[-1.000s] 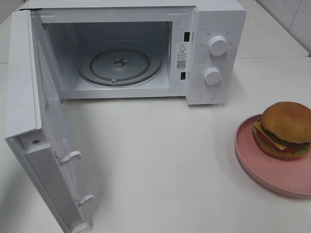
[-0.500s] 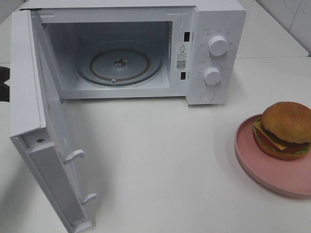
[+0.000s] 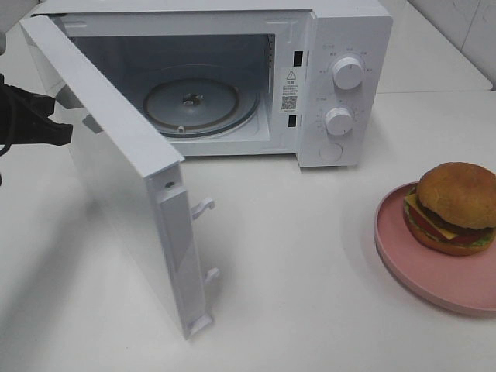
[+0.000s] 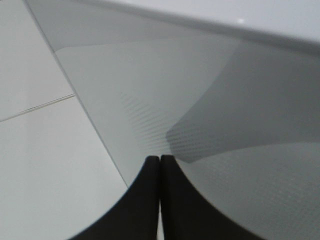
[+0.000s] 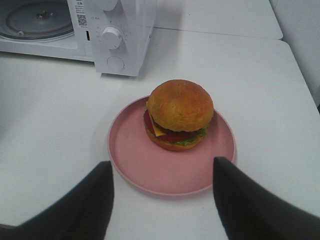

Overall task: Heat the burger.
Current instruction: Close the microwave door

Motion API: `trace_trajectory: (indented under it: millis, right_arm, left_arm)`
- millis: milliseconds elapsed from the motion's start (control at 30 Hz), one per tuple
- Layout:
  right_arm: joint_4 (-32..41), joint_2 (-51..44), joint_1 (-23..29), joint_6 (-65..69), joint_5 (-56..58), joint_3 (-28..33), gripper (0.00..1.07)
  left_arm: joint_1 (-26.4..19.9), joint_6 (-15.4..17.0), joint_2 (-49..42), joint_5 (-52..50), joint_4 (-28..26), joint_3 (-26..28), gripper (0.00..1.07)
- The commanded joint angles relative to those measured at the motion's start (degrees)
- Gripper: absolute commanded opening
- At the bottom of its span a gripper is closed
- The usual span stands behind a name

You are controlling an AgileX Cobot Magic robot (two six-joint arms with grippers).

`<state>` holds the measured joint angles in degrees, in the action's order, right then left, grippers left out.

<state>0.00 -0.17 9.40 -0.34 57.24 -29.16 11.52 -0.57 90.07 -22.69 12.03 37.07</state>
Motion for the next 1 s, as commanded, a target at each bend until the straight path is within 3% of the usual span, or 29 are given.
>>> trace_trajectory:
  millis: [33, 300, 567, 833, 1000]
  right_arm:
    - [-0.3, -1.8, -0.3, 0.3, -0.4, 0.1, 0.54]
    - [0.0, -1.8, -0.3, 0.3, -0.5, 0.1, 0.54]
    - [0.0, -1.8, -0.3, 0.3, -0.5, 0.1, 0.54]
    - [0.0, -1.8, -0.3, 0.3, -0.5, 0.1, 0.54]
    - [0.0, -1.8, -0.3, 0.3, -0.5, 0.1, 0.54]
  left_arm:
    - [0.3, 0.6, 1.0, -0.9, 0.6, 1.4, 0.00]
    - [5.5, 0.6, 4.7, -1.0, 0.6, 4.4, 0.00]
    - [9.9, 0.6, 9.8, -1.3, 0.2, 10.8, 0.00]
    - [14.7, 0.6, 15.8, 2.9, -0.8, 21.4, 0.00]
    - [17.2, 0.6, 20.1, 5.4, -4.7, 29.2, 0.00]
